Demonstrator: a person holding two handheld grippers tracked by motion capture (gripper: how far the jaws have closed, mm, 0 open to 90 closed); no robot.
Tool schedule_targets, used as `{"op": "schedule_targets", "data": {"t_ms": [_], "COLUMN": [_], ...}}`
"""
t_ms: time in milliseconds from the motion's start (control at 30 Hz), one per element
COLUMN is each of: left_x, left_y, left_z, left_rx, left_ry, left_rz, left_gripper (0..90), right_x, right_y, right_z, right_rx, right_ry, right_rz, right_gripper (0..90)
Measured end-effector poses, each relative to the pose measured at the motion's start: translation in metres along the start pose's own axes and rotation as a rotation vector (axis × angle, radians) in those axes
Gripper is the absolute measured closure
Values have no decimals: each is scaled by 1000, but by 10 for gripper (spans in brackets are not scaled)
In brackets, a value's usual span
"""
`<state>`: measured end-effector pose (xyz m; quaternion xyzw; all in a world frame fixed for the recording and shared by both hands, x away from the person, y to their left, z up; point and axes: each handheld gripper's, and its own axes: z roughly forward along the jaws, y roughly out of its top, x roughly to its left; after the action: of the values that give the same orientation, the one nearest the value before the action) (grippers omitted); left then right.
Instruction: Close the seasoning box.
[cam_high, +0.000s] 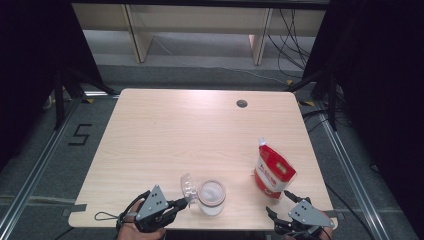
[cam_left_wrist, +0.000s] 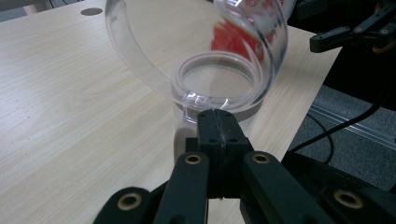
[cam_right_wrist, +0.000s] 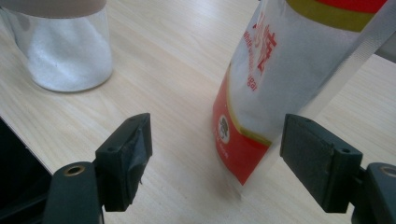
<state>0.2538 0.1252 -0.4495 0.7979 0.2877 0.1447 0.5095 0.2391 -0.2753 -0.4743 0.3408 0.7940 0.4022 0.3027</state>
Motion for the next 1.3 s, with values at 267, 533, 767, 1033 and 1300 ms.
{"op": "schedule_targets", "data": {"t_ms": [267, 533, 767, 1033, 1300], "left_x": [2, 0, -2, -1, 3], "left_y": [3, 4, 5, 3, 0], "left_z": [2, 4, 6, 6, 2], "left_rx": [-2, -7, -7, -2, 0], "left_ry": [-5, -4, -4, -10, -25], "left_rz": [29, 5, 21, 8, -26], "left_gripper": [895, 895, 895, 895, 794], "right_x": [0, -1, 0, 0, 1], "right_y": [0, 1, 1, 1, 1], "right_z": [0, 0, 0, 0, 0], "right_rx": [0, -11, -8, -8, -9], "right_ry": [2, -7, -4, -4, 5], "right_rz": [-7, -21, -18, -17, -9], "right_gripper": [260, 260, 260, 260, 259]}}
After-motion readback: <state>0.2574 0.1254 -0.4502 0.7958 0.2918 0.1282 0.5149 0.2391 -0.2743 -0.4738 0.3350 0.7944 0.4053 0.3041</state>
